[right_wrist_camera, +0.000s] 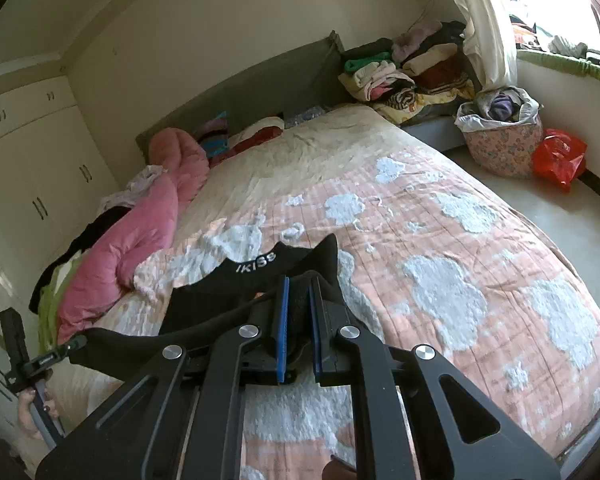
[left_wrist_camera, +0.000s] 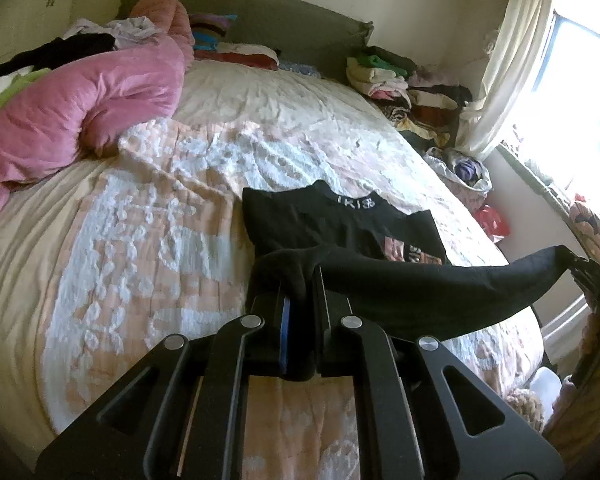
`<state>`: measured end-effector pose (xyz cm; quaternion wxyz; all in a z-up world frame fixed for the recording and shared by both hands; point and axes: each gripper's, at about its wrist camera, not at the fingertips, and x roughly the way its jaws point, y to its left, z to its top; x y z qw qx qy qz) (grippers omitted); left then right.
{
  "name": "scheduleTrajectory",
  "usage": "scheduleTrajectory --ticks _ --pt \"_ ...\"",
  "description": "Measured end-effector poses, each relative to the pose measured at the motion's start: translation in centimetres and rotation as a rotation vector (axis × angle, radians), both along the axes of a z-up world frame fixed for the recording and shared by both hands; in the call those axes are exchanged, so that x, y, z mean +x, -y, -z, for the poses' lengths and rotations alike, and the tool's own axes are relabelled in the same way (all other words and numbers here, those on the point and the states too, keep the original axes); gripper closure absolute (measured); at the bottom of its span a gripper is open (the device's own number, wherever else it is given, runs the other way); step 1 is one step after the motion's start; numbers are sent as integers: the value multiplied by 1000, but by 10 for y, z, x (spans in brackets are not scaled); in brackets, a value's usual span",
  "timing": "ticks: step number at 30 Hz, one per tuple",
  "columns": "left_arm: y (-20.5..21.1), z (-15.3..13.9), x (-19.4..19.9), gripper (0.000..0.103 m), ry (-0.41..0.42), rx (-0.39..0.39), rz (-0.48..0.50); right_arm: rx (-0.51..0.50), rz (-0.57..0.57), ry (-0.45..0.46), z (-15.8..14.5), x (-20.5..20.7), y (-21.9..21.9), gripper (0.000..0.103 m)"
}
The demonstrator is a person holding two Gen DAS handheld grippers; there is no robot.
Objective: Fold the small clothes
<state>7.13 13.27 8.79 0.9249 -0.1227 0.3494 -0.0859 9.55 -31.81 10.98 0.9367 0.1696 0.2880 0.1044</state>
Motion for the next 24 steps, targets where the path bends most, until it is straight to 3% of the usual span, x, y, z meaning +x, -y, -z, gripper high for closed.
scheduleTrajectory --ticks 10,24 --pt "-4 -7 26 100 9 -22 -27 -9 6 1 -7 31 -5 95" --pt "0 -13 54 100 6 40 -25 -35 15 -12 -6 59 -7 95"
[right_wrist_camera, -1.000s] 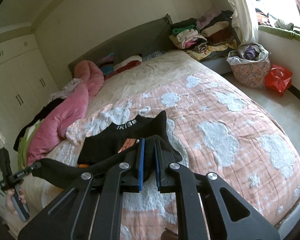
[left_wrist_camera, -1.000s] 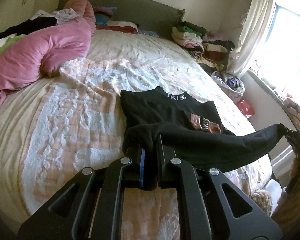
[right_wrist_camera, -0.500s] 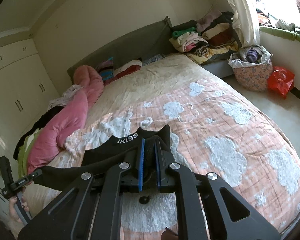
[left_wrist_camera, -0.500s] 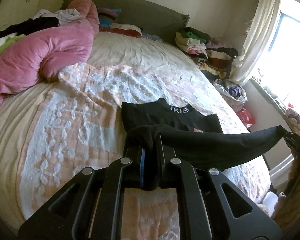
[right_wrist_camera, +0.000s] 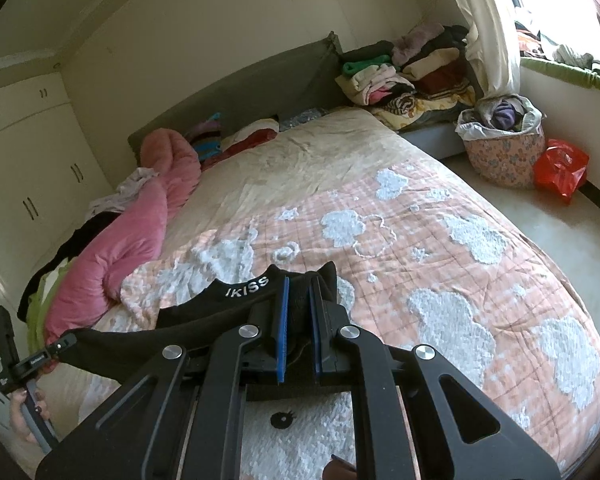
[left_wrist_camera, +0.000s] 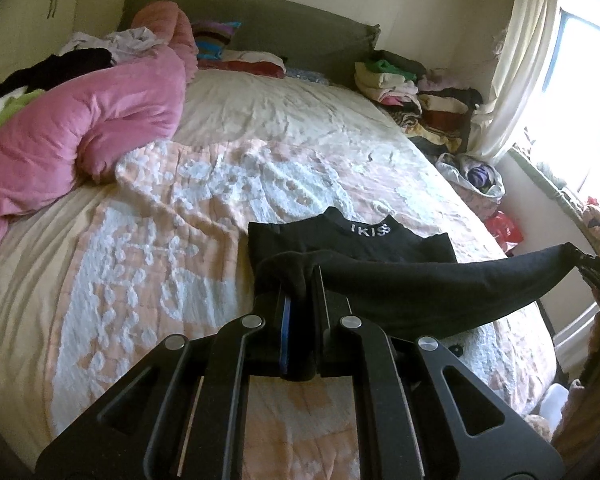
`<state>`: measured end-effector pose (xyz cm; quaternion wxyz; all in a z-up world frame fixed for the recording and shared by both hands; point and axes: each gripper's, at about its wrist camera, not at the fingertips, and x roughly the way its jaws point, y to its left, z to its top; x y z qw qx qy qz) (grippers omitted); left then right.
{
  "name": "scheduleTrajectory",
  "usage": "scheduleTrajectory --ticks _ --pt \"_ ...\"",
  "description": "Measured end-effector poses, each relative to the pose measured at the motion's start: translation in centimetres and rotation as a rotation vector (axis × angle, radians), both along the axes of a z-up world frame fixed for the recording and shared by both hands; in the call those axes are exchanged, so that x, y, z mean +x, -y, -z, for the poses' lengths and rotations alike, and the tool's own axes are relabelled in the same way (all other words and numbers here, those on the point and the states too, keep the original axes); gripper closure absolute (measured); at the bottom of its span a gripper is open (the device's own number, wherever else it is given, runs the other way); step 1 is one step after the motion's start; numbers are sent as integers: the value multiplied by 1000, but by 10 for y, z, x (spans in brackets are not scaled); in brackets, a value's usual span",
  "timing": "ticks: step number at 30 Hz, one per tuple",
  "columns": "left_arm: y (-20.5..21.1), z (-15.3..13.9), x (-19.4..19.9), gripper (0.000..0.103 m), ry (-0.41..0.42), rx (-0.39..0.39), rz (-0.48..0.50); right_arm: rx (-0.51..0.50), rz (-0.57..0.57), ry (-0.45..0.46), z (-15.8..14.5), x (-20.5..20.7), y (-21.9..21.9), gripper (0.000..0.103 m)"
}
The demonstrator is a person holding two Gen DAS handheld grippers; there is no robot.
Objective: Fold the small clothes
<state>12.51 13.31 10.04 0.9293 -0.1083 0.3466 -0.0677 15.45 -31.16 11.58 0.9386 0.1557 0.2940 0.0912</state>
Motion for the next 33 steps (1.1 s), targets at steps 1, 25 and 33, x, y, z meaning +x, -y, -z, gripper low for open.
scheduleTrajectory --ticks 1,25,33 --pt "0 0 2 100 -1 -4 -2 -3 1 -3 0 2 0 95" --pt "-3 19 53 100 -42 8 -50 -48 -3 -69 16 76 -13 95" --pt "-10 37 71 100 -81 10 -69 -74 -22 -74 24 98 -22 95"
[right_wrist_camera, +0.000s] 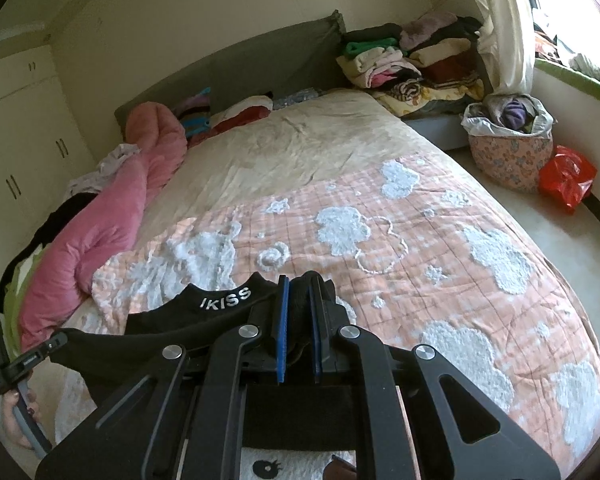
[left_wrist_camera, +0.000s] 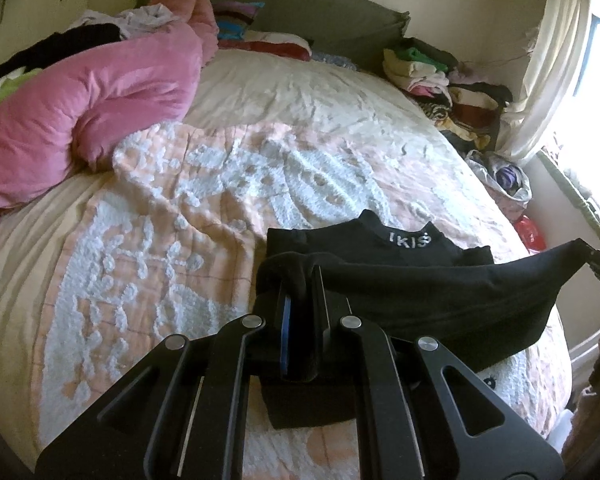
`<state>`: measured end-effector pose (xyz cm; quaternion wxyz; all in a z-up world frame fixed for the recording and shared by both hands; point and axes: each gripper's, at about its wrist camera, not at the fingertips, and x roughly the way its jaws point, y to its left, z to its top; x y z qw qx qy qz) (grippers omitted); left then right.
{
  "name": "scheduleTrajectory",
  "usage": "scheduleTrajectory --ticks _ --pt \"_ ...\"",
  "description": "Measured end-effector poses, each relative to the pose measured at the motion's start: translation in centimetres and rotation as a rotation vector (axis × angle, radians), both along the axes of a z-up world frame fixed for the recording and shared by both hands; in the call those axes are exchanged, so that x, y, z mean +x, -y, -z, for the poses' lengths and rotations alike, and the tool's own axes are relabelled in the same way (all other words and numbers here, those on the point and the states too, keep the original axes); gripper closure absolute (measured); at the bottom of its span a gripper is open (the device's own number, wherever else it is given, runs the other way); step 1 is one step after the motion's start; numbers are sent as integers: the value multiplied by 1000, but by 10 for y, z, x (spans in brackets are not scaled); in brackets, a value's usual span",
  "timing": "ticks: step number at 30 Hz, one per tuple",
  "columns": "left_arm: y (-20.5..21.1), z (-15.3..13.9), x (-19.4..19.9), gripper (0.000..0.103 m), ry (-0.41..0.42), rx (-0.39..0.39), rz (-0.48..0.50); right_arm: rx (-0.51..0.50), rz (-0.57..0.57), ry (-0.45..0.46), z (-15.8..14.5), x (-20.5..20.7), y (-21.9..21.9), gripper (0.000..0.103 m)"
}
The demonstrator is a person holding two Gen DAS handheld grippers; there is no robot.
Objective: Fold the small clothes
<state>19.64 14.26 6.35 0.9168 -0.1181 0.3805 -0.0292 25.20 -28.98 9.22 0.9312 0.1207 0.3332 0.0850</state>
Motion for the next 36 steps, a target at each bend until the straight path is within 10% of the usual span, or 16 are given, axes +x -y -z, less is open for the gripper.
scheduleTrajectory --ticks 32,36 --pt "3 49 47 98 -99 60 -12 -33 31 -133 65 63 -2 94" --pt "4 48 46 88 -92 85 -29 -56 33 -119 64 61 -3 77"
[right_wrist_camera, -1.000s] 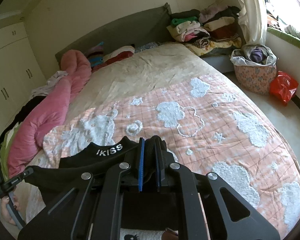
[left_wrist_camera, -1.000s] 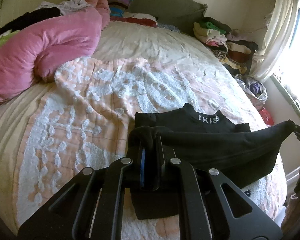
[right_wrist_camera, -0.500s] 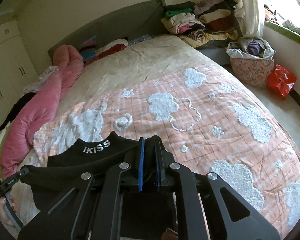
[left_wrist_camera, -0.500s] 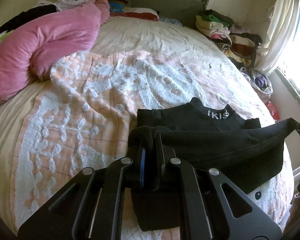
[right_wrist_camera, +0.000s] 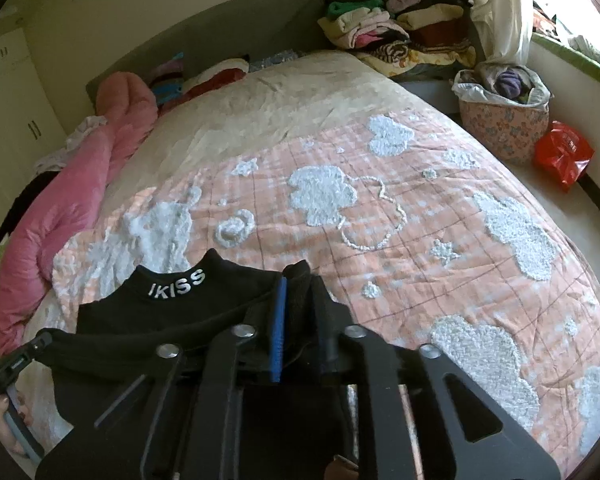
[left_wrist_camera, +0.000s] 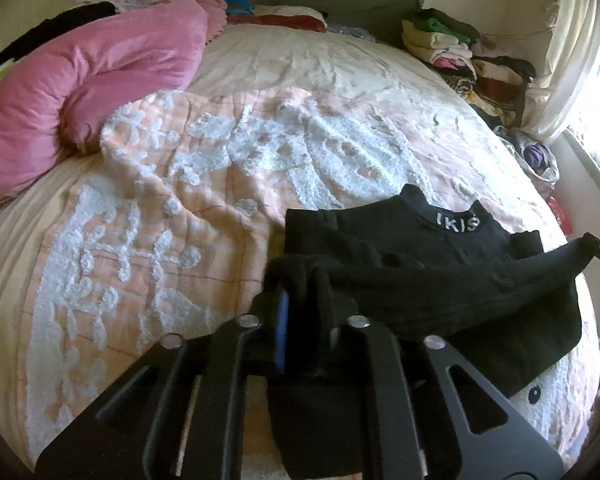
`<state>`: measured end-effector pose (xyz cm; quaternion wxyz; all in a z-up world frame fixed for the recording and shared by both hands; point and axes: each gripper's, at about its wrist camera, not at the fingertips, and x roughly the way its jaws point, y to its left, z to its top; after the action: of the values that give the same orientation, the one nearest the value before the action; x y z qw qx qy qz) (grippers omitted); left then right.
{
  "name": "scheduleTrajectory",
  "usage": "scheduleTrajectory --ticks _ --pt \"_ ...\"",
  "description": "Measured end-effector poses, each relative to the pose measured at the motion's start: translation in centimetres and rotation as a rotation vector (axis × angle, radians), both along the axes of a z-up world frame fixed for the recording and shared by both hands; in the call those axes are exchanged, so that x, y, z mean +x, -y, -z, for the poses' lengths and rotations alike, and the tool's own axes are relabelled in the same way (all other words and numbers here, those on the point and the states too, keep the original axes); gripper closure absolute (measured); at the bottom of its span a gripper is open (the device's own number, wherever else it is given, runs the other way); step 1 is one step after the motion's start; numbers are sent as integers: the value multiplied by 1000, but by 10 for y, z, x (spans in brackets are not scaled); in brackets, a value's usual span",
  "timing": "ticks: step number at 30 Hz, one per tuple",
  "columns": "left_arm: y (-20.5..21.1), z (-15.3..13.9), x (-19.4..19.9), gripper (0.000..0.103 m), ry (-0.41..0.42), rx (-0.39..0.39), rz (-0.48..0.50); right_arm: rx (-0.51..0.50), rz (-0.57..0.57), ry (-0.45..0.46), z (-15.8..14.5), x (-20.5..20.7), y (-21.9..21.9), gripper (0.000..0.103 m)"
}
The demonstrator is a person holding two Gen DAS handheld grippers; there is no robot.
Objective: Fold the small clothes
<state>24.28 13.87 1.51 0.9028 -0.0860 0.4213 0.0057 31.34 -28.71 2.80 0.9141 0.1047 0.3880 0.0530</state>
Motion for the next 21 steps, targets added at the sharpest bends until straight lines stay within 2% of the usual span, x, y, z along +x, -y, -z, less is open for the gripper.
scheduleTrajectory --ticks 1,7,11,14,18,21 --pt "0 -1 -2 82 3 30 -10 1 2 4 -1 -2 2 77" --pt "-1 -22 -23 82 54 41 1 8 -40 40 -13 -25 5 77" --pt "15 -27 -39 84 65 38 73 -41 -112 27 -8 -38 -9 78" --pt "31 -20 -45 95 40 29 131 -64 -161 -7 9 -39 -21 79" --pt "65 1 -52 95 1 55 224 -83 -203 -74 40 -31 -40 79" --pt "79 18 -43 95 -33 109 232 -86 -215 -110 57 -21 -53 79"
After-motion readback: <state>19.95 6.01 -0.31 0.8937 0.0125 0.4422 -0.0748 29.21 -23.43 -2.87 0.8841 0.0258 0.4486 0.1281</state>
